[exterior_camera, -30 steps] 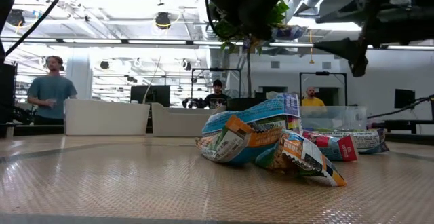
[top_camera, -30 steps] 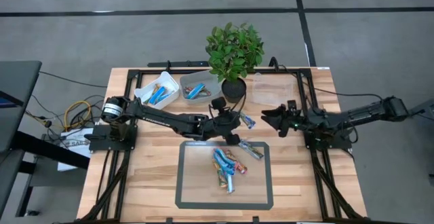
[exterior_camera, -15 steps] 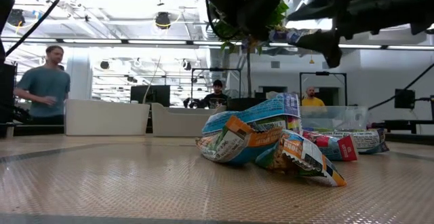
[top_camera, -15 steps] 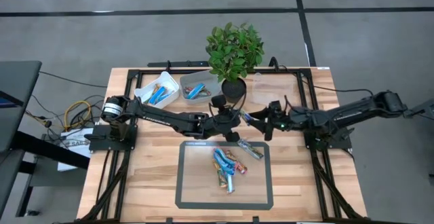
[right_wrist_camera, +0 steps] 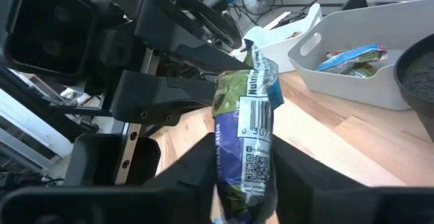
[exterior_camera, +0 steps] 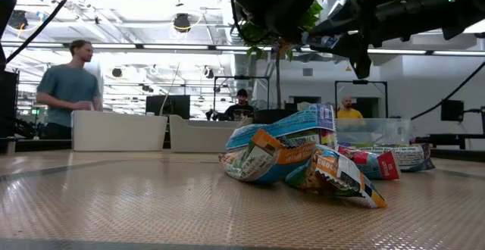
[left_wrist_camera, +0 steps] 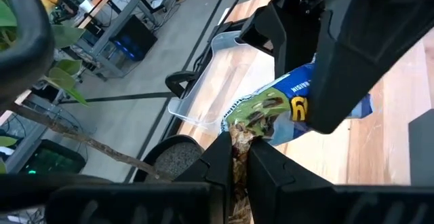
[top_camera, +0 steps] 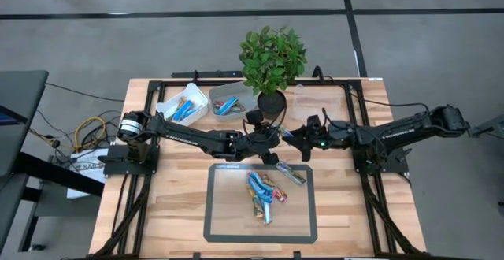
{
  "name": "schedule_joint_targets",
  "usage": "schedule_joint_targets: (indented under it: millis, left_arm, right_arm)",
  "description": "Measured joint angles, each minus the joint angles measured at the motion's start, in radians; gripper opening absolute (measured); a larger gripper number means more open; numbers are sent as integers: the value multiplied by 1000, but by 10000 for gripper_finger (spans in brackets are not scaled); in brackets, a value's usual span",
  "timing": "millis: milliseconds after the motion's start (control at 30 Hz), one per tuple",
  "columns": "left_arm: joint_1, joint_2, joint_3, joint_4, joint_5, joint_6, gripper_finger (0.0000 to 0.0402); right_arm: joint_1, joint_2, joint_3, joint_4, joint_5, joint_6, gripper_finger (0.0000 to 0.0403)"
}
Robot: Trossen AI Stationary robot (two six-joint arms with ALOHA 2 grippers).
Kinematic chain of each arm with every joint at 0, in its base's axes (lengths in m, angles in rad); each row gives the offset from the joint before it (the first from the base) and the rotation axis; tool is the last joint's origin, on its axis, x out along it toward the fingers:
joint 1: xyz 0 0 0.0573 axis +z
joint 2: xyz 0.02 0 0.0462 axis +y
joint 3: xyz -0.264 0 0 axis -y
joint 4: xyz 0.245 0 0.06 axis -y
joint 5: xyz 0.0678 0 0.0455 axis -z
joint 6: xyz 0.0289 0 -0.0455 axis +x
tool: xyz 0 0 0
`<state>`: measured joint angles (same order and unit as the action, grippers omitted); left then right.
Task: Pick and place Granola Bars by type
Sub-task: Put the blue granola bar into the transparent bin
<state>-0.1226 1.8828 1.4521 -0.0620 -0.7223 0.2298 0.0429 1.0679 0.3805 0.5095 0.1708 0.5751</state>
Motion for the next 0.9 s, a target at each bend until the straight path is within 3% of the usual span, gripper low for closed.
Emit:
schedule_joint_targets:
  millis: [167, 333, 667, 900]
  left_arm:
    - [0, 0, 0, 0, 1, 0, 20]
    - [0, 0, 0, -11, 22, 0, 39]
    - [28, 0, 0, -110, 63, -56, 181]
    - [40, 0, 0, -162, 30, -66, 267]
  right_arm:
    - [0, 0, 0, 1, 0, 0, 47]
    - [0, 0, 0, -12, 0, -7, 36]
    - [0, 0, 0, -82, 15, 0, 40]
    - [-38, 0, 0, -228, 80, 64, 37]
